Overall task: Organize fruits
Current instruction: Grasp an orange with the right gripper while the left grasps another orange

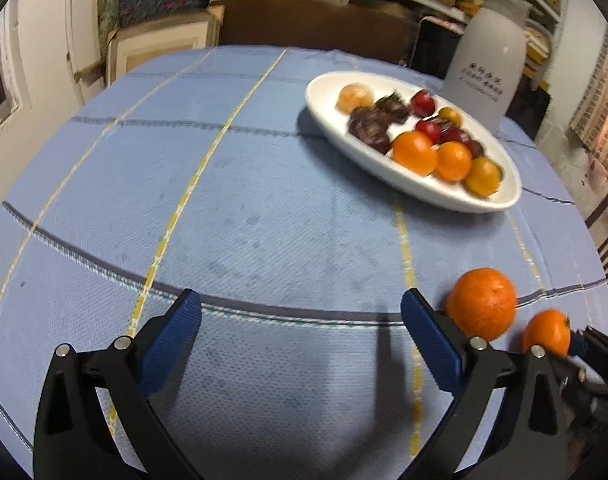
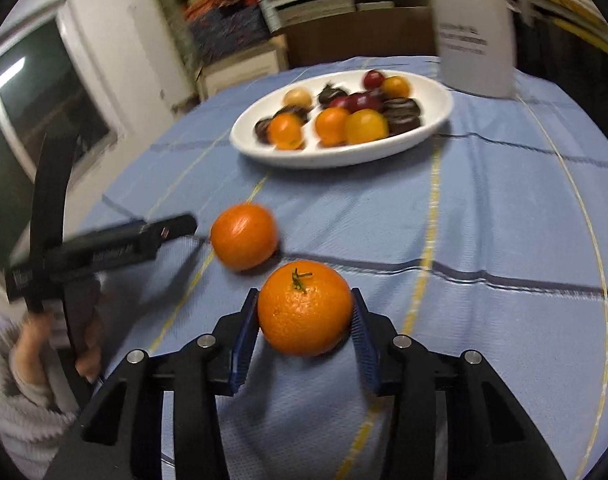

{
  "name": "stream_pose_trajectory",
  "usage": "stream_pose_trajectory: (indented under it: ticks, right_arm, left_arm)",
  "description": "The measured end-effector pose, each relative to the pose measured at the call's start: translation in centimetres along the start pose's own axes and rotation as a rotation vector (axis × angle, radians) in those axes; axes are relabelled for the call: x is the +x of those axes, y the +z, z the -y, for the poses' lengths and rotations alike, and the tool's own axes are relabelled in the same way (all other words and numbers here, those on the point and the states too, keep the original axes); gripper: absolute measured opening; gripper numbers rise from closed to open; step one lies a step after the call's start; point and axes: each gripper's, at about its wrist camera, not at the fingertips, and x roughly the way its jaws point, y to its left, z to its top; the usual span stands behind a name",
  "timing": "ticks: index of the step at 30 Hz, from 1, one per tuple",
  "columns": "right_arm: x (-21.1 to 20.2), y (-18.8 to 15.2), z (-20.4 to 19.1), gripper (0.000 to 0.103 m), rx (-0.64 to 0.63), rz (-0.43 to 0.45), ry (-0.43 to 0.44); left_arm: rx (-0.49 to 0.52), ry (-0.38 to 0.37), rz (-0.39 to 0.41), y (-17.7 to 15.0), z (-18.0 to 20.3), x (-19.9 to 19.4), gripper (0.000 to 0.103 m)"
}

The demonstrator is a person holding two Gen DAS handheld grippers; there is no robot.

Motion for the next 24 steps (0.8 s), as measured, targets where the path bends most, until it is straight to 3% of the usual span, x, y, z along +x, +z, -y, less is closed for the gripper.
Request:
stream_pose_trajectory:
  ticks: [3,7,12,19,24]
  right_arm:
    - [-0.3,0.4,2.0,0.045,0.085,0.02,-0.059]
    - [-0.1,0.5,2.9,0.045,0.12,0.012,-0.068]
    - [-0.1,0.4,3.4,0.045,0.144,0.013,-0.056]
    - [-0.1,0.3,3.5,0.046,0.148,0.013,-0.061]
    - [-0.2,0.3,3.8,0.045,0.168,0.017,-0.056]
  left_arm:
    - [0.052,-0.033,0.057,-0.1,1.4,-1.1,0.098]
    - [0.169,-0.058,0.111,-0.6,4.4,-2.1,0.098]
    - [0.314,-0.007,0.16,-1.0,8.0,-2.2,0.098]
    - [0.394,-0.066,0.133,-1.4,10.2,-1.5,0.098]
    - [0.323,-0.167,0.062,-0.9,9.8,-0.2,0.098]
